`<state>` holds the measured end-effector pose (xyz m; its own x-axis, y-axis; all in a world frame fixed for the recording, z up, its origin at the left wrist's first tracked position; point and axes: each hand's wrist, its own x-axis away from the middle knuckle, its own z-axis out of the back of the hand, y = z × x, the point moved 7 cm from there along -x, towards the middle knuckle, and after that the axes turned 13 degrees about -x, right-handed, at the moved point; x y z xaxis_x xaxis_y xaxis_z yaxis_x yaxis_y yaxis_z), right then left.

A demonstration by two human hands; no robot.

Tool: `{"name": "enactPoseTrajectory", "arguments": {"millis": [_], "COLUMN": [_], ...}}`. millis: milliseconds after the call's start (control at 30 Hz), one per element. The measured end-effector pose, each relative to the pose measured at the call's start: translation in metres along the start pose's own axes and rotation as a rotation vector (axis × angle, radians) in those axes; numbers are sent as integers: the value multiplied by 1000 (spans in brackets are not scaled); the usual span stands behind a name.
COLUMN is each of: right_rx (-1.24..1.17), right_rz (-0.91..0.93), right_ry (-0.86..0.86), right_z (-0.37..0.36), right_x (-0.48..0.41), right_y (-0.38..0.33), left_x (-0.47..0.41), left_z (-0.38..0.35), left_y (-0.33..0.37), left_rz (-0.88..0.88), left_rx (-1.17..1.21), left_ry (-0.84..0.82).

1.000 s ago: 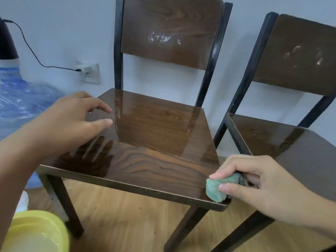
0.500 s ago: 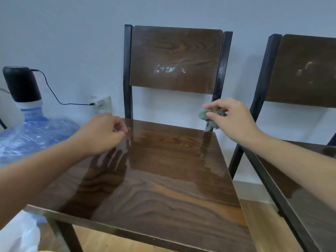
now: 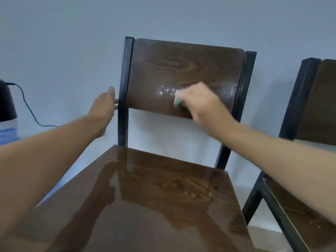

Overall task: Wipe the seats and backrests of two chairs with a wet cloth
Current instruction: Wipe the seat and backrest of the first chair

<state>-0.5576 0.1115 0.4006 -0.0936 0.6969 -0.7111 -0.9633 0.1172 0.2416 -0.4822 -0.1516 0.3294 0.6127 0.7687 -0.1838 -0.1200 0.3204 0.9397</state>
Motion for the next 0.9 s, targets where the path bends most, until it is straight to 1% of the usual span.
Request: {"name": "enactPoseTrajectory", "arguments": {"millis": [33, 67, 100, 133, 200, 233, 267, 300, 367, 400, 433, 533, 567, 600, 633, 700, 733, 767, 800, 867, 900], "right_rx": [22, 48, 66, 85, 110, 100, 97, 79, 60, 69, 74, 129, 113, 112, 92, 84, 101, 114, 143, 186, 170], "right_rz": [85, 121, 110, 53, -82, -122, -89, 0, 177, 197, 171, -85, -125, -99, -27, 159, 196, 194, 137, -50, -118], "right_ry": [-157, -238, -209, -95, 199, 265, 253, 160, -129, -201, -163, 203, 248, 231, 139, -117, -203, -197, -110, 131, 214], "right_z": [-12, -10, 3, 23, 56, 54, 39, 14, -26, -23, -9, 47, 45, 27, 1, -41, -42, -30, -11, 28, 34], "right_x": [15, 21, 17, 4, -24, -35, -41, -38, -14, -9, -15, -57, -68, -73, -70, -41, -33, -37, -49, -85, -100], "right_y": [-8, -3, 11, 29, 52, 50, 36, 17, -19, -18, -6, 42, 41, 27, 4, -36, -37, -25, -7, 35, 42], "left_x": [-4, -8, -11, -14, -17, -19, -20, -20, -19, -19, -19, -20, -21, -20, -19, -17, -17, -18, -19, -23, -24], "left_z": [-10, -18, -23, -27, -32, -33, -34, -35, -36, -36, -36, -38, -36, -33, -32, -33, -34, -34, -34, -34, -34], "left_y": [2, 3, 2, 1, -5, -7, -8, -8, -7, -7, -7, -4, -4, -5, -5, -6, -6, -5, -5, -5, -6], "left_rz": [25, 36, 29, 10, -14, -20, -36, -55, -97, -111, -121, -135, -138, -136, -135, -144, -149, -152, -153, -153, -153], "left_rx": [62, 81, 72, 68, 81, 86, 78, 53, 22, 24, 28, 46, 54, 60, 62, 63, 63, 65, 69, 81, 86], "left_ry": [-12, -2, 20, 50, 97, 116, 128, 136, 153, 156, 151, 145, 153, 161, 164, 153, 147, 146, 147, 145, 142]}}
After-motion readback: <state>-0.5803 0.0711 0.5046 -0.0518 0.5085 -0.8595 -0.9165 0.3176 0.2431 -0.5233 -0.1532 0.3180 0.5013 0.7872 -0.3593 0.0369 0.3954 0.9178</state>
